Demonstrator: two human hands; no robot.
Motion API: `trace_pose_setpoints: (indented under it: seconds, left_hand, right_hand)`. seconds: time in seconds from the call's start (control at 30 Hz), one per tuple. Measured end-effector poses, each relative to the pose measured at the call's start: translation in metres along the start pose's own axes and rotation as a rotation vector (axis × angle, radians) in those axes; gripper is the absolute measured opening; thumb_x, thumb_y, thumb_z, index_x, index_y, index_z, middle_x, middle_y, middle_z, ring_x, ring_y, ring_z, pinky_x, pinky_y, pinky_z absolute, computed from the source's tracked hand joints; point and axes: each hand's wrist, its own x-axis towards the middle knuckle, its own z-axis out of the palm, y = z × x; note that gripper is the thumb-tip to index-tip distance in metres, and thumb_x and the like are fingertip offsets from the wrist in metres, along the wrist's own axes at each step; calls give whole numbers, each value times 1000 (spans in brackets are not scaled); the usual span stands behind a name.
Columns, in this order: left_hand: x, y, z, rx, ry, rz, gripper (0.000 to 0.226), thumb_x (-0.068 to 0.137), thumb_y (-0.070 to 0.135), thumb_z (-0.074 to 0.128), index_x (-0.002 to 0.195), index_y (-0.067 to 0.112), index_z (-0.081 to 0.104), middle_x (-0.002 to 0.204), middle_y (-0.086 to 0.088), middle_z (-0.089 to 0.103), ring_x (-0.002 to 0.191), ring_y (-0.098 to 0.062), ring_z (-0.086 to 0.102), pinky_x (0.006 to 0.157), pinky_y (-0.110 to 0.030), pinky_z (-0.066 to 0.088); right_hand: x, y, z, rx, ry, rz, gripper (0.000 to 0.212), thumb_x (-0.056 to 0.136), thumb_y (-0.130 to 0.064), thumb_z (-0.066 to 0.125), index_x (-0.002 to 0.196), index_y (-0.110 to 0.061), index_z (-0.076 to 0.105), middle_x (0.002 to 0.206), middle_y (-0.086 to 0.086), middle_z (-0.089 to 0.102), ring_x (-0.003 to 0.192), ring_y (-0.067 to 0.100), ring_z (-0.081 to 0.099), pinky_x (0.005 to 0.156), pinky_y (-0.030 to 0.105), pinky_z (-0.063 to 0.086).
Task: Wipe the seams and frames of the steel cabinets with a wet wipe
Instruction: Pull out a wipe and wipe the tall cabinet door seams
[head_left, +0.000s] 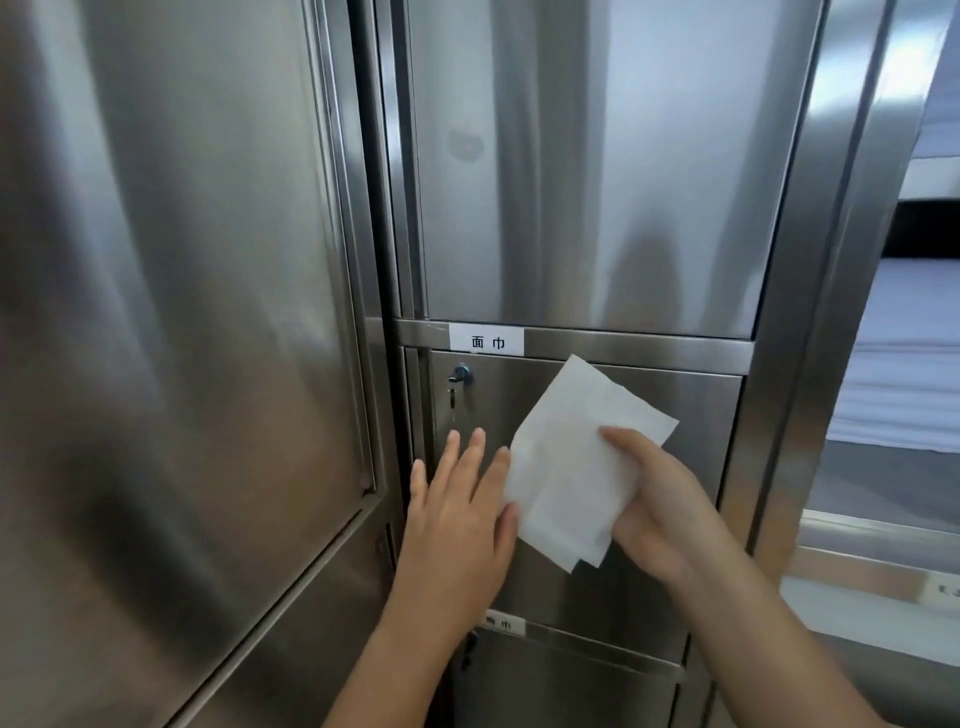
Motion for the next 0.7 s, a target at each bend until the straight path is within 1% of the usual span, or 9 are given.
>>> trace_pose_setpoints:
  seconds: [0.1, 0.13, 0.27, 0.4, 0.5, 0.53, 0.6, 0.67, 0.7]
  left_hand:
    - [41, 2, 18, -4, 19, -23, 44, 87, 32, 37, 122, 13, 55, 132, -12, 54, 125, -33, 48, 96, -53, 27]
    - [53, 2, 23, -3, 30, -29, 43, 88, 32, 37, 123, 14, 54, 133, -12, 54, 126, -32, 47, 97, -52, 27]
    - [91, -5, 34, -3, 74, -39, 44, 88, 32, 37, 124, 12, 54, 134, -12, 53, 128, -32, 45, 98, -52, 26]
    - [128, -18, 33, 36, 138, 9, 44, 87, 30, 38, 121, 9, 57, 131, -14, 54, 126, -35, 47, 96, -55, 31]
    - [160, -25, 23, 10, 192, 33, 46, 87, 30, 38, 123, 8, 57, 131, -15, 54, 126, -35, 46, 97, -53, 25]
    - [170, -27, 19, 0, 212, 45, 46, 87, 30, 38, 123, 8, 57, 131, -15, 54, 126, -35, 46, 97, -52, 24]
    - [190, -31, 9, -6, 242, 66, 47, 87, 29, 38, 123, 7, 57, 130, -15, 55, 125, -36, 47, 96, -53, 24]
    - [208, -38, 0, 12, 264, 100, 48, 86, 30, 37, 122, 6, 58, 128, -16, 57, 123, -37, 49, 95, -57, 31]
    - [217, -41, -5, 28, 269, 113, 48, 87, 30, 36, 122, 6, 59, 127, -17, 57, 121, -37, 50, 93, -59, 35]
  right_hand:
    - [40, -26, -3, 31, -62, -21, 15, 92, -14, 51, 102, -8, 61, 94, 10, 71, 84, 24, 66, 73, 36, 51]
    - [52, -34, -3, 39, -83, -35, 16, 92, -14, 51, 103, -8, 61, 97, 10, 71, 86, 24, 67, 74, 36, 51]
    - [89, -60, 5, 96, -124, -102, 14, 92, -13, 49, 97, -10, 63, 97, 8, 72, 82, 20, 69, 79, 34, 51]
    - [110, -81, 21, 124, -217, -107, 16, 93, -12, 48, 99, -10, 63, 96, 7, 72, 82, 19, 70, 79, 35, 52]
    - [119, -98, 35, 143, -204, -153, 15, 93, -12, 49, 100, -11, 62, 96, 6, 73, 85, 19, 69, 82, 36, 51]
    - [120, -103, 42, 153, -193, -172, 15, 93, -11, 49, 102, -11, 61, 96, 6, 73, 85, 19, 69, 80, 36, 51]
    - [122, -112, 56, 196, -179, -223, 13, 92, -9, 50, 100, -10, 60, 86, 5, 73, 73, 17, 71, 71, 33, 55]
    - [125, -121, 72, 258, -168, -286, 9, 92, -7, 49, 93, -9, 58, 71, 3, 71, 59, 14, 68, 59, 28, 57]
    - [128, -126, 81, 277, -172, -315, 9, 92, -6, 49, 91, -9, 58, 68, 4, 70, 57, 14, 68, 56, 27, 56]
